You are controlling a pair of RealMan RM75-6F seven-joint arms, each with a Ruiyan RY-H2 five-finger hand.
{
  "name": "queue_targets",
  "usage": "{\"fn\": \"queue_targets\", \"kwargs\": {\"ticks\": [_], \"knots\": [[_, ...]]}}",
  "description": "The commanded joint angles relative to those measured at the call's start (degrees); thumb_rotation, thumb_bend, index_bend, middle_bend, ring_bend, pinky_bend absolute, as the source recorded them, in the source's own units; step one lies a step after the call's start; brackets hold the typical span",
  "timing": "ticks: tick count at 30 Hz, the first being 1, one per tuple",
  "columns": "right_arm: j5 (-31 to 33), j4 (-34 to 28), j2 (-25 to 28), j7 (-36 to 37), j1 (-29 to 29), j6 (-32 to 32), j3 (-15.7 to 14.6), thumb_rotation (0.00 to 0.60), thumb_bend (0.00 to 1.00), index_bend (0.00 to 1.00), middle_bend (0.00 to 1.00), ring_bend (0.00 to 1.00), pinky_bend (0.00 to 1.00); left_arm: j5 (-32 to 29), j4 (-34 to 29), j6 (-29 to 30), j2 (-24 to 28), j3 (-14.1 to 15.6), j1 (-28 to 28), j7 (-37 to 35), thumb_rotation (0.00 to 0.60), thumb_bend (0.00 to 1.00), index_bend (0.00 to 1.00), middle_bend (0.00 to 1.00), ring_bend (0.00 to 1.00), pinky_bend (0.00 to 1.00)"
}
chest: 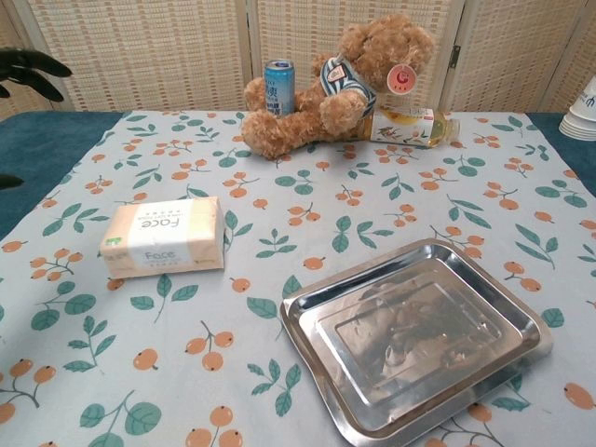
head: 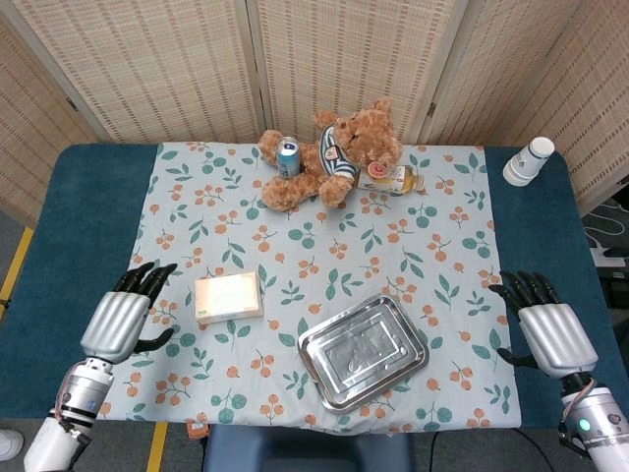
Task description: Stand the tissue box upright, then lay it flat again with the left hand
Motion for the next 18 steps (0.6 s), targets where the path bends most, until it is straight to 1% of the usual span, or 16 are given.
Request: {"fn": "queue_targets", "kwargs": {"ticks": [1,2,4,5,8,11,14,16,18], "knots": [[-0.13,-0.1,0.47,0.6,-0.2,0.5,0.29,0.6,0.12,0.18,0.06,0.0,0.0,-12.81,-3.05,-0.15,-5.36,-4.09,-7.37,10.56,0.6,0.24,0.03,0.13,0.0,0.11],[-0.24,-0.15,0.64,0.81,-0.28,0.67,0.35,0.6,0.12,0.18,0.06,0.0,0.0,-16.42,-3.74,1.46,-6.97,-5.37,-9.33,13.68,0.6,0.24,0.03,0.14,0.0,0.11],[-0.36,-0.15,0.83,1.05,-0.37,0.79,0.39,0.6,0.12,0.18,0.06,0.0,0.0,-21.71,-4.67,4.82,-10.03,-7.12,-12.14,18.07,0.6,0.24,0.03,0.17,0.0,0.11],[-0.38,-0.11,0.9,1.19,-0.41,0.82,0.41,0.6,0.12,0.18,0.06,0.0,0.0,-25.26,-5.3,7.33,-12.29,-8.27,-13.94,20.53,0.6,0.24,0.03,0.17,0.0,0.11],[-0.34,0.07,1.01,1.51,-0.44,0.74,0.48,0.6,0.12,0.18,0.06,0.0,0.0,-32.72,-5.5,13.62,-18.82,-11.4,-17.69,23.33,0.6,0.24,0.04,0.18,0.0,0.11],[-0.29,0.19,1.09,1.75,-0.45,0.64,0.53,0.6,0.12,0.18,0.06,0.0,0.0,-37.21,-3.62,18.65,-24.62,-12.87,-20.72,25.28,0.6,0.24,0.05,0.18,0.0,0.11],[-0.24,0.19,1.18,1.93,-0.45,0.62,0.64,0.6,0.12,0.18,0.06,0.0,0.0,-39.96,-1.49,22.07,-29.06,-13.65,-22.91,26.41,0.6,0.24,0.06,0.18,0.0,0.1],[-0.15,0.14,1.25,2.04,-0.45,0.56,0.68,0.6,0.12,0.18,0.06,0.0,0.0,-41.34,-0.12,23.3,-31.07,-14.43,-23.97,26.57,0.6,0.24,0.06,0.17,0.0,0.09],[-0.07,0.07,1.32,2.14,-0.45,0.47,0.71,0.6,0.12,0.18,0.06,0.0,0.0,-41.4,2.02,23.77,-33.1,-14.46,-25.15,26.59,0.6,0.24,0.05,0.16,0.0,0.09]]}}
